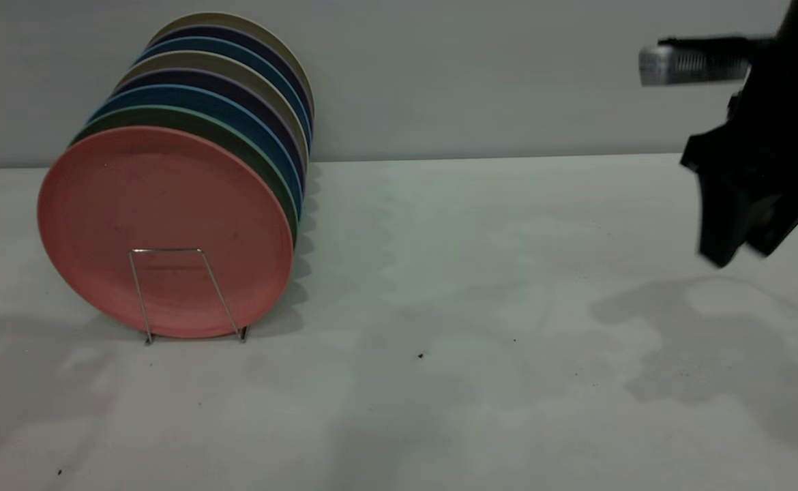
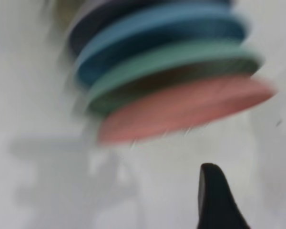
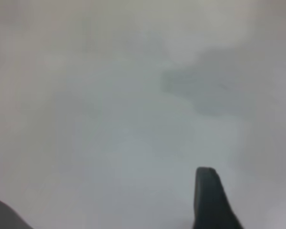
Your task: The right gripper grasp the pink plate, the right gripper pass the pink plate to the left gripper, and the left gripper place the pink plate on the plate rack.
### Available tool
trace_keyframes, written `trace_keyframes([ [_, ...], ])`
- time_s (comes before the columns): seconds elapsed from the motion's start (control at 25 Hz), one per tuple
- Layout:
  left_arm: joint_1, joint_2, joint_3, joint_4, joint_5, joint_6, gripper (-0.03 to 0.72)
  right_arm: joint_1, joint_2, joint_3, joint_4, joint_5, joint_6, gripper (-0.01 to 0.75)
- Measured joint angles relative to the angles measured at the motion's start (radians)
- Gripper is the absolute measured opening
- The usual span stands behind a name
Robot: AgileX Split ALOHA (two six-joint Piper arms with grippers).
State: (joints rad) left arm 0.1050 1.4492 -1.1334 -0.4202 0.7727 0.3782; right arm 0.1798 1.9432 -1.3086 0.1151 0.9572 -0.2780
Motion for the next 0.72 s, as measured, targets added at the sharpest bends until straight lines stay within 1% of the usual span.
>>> trace_keyframes([
  [0.12, 0.003, -0.015, 0.000, 0.094, 0.101, -0.071, 0.406, 0.032, -0.079, 0.001, -0.115, 0.084, 0.113, 0.438],
  [0.24, 0.003, -0.047, 0.000, 0.145, 0.176, -0.088, 0.406, 0.031, -0.168, 0.001, -0.151, 0.204, 0.201, 0.438],
  [0.28, 0.003, -0.059, 0.000, 0.152, 0.192, -0.091, 0.406, 0.031, -0.203, 0.001, -0.158, 0.225, 0.212, 0.438],
  [0.52, 0.003, -0.184, 0.000, 0.199, 0.226, -0.125, 0.406, 0.031, -0.430, 0.002, -0.146, 0.258, 0.227, 0.438],
  [0.64, 0.003, -0.258, 0.001, 0.213, 0.279, -0.142, 0.406, 0.031, -0.555, 0.008, -0.098, 0.265, 0.210, 0.437],
  [0.72, 0.003, -0.318, 0.024, 0.217, 0.287, -0.153, 0.406, 0.031, -0.648, 0.024, -0.046, 0.270, 0.185, 0.437],
])
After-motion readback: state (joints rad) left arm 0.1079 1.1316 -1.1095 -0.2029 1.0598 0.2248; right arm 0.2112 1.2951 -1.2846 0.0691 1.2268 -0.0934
